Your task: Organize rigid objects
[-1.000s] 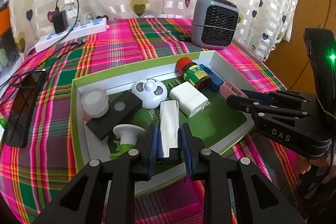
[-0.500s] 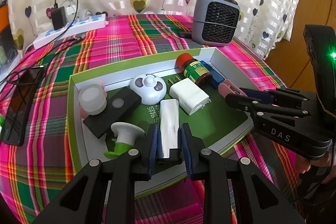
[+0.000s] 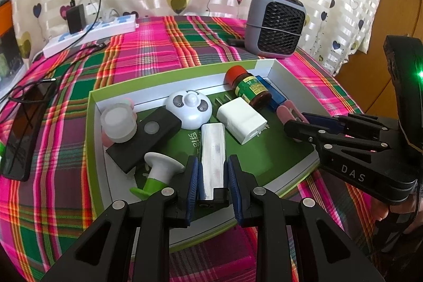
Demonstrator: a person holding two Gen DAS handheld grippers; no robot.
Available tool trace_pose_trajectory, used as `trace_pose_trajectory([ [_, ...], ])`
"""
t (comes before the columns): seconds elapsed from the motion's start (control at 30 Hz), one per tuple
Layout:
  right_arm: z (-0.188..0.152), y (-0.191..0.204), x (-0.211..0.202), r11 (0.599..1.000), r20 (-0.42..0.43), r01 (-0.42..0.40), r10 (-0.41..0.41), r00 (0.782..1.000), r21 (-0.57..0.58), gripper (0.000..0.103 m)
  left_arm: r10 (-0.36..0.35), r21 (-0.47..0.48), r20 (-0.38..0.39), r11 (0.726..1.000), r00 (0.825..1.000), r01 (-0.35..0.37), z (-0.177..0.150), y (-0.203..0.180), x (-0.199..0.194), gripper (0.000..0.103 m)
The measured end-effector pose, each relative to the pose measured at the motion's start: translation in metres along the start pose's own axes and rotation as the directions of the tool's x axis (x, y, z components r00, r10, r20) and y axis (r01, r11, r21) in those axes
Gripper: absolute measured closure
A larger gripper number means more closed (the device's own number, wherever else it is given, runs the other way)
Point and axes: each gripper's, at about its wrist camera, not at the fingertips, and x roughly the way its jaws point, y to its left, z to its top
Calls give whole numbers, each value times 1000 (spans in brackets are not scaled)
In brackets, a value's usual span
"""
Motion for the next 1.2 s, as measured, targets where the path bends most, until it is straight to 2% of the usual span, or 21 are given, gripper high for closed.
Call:
trace_pose_trajectory([
  [0.4, 0, 0, 0, 1000, -2, -1, 1, 1000, -5, 79, 13, -1, 0, 1000, 1000, -13, 0, 0, 0, 78],
  [0.53, -1, 1, -1, 1000, 4, -9, 9, 1000, -7, 71, 21, -1, -2, 1000, 1000, -21, 0, 2, -1, 70],
  [0.7, -3, 3, -3, 1000, 12, -17, 17, 1000, -1, 65, 36, 3, 5, 999, 999, -36, -1, 0, -6, 68],
  [0.8, -4, 3, -7, 1000, 24, -17, 17, 1000, 7, 64, 39, 2, 18, 999, 999, -39, -1, -2, -11, 68],
  [1.2, -20, 12, -46, 999, 121, -13, 8, 993, 38, 63, 133, -25, 103, 991, 986, -131, -11, -11, -57, 68],
])
